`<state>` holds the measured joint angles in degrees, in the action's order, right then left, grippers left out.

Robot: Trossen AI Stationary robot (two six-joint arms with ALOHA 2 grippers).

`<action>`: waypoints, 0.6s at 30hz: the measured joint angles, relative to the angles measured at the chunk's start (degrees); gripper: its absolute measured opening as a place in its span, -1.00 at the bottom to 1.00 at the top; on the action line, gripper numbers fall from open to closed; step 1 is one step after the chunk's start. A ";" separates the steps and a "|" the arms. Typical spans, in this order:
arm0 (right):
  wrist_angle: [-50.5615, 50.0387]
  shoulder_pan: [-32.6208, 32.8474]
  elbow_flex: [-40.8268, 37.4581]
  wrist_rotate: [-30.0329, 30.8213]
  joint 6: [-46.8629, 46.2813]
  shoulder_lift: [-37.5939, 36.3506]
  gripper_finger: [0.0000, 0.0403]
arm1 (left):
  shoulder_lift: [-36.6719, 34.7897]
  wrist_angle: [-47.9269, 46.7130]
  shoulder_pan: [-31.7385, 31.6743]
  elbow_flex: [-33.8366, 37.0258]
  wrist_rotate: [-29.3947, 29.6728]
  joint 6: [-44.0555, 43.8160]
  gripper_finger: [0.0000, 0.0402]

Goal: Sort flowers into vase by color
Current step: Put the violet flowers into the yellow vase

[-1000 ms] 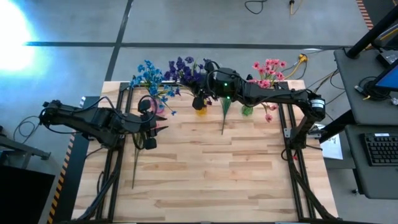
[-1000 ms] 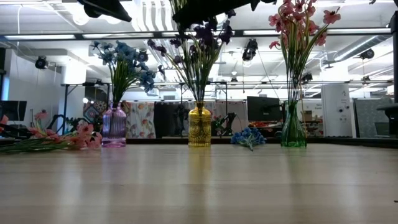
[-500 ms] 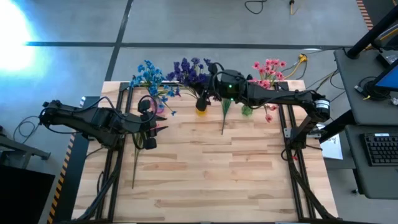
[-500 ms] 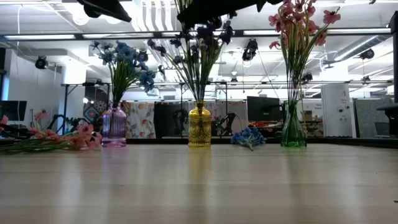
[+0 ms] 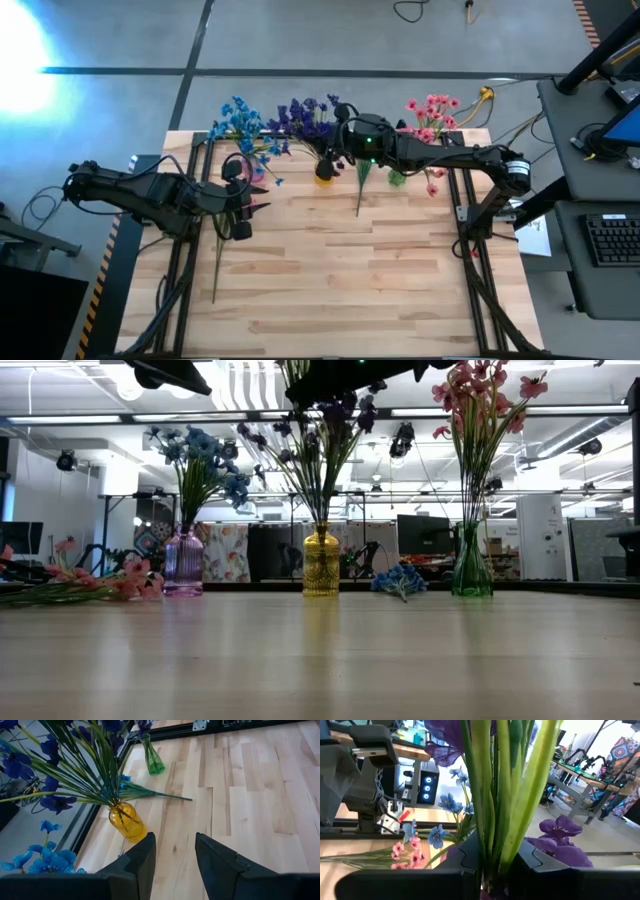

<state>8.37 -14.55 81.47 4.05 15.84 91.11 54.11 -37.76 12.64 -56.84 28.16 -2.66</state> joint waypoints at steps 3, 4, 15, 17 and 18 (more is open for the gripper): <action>-0.25 0.00 0.00 0.00 -0.23 0.00 -0.74 | 0.00 -0.02 0.00 0.00 -0.02 0.00 -0.39; -0.66 0.00 0.00 0.00 -0.19 0.00 -0.74 | 0.00 -0.02 0.00 0.00 0.00 0.00 -0.39; -0.02 0.00 -1.17 0.01 0.22 0.00 -0.74 | 0.00 -0.07 0.01 0.00 -0.02 0.00 -0.39; 0.30 0.00 -1.53 0.02 0.47 0.00 -0.74 | 0.00 -0.08 0.01 0.00 -0.02 0.00 -0.39; 0.30 0.00 -1.66 0.02 0.52 0.00 -0.74 | 0.00 -0.08 0.00 0.00 -0.02 0.00 -0.39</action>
<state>8.66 -14.55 79.81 4.08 16.36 91.11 54.11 -37.83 12.64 -56.84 28.14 -2.66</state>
